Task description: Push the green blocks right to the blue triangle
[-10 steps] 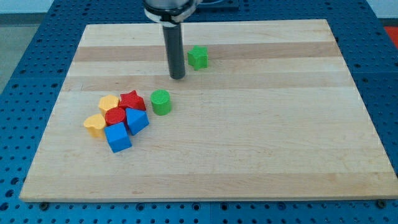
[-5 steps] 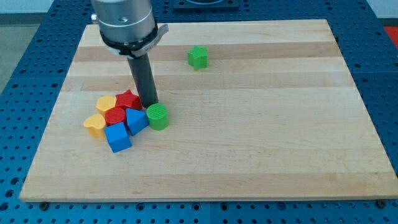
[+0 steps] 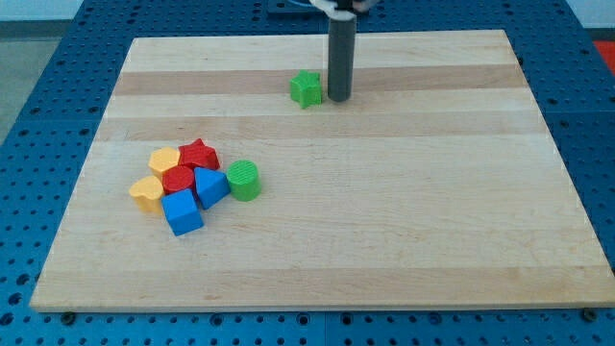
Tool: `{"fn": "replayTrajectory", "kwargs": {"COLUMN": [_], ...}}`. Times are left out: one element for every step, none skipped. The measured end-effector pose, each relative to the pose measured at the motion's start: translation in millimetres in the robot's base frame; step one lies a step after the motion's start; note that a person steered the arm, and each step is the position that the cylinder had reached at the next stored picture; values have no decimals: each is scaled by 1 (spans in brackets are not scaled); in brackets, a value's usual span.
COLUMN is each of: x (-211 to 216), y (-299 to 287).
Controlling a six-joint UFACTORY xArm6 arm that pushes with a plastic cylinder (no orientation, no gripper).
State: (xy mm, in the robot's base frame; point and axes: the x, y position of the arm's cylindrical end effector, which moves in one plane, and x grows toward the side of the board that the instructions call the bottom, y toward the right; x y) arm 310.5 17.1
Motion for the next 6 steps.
{"fn": "replayTrajectory", "kwargs": {"x": [-6,49,47,-7,-10,28], "y": [-62,-103,-101,-100,-137,-127]}}
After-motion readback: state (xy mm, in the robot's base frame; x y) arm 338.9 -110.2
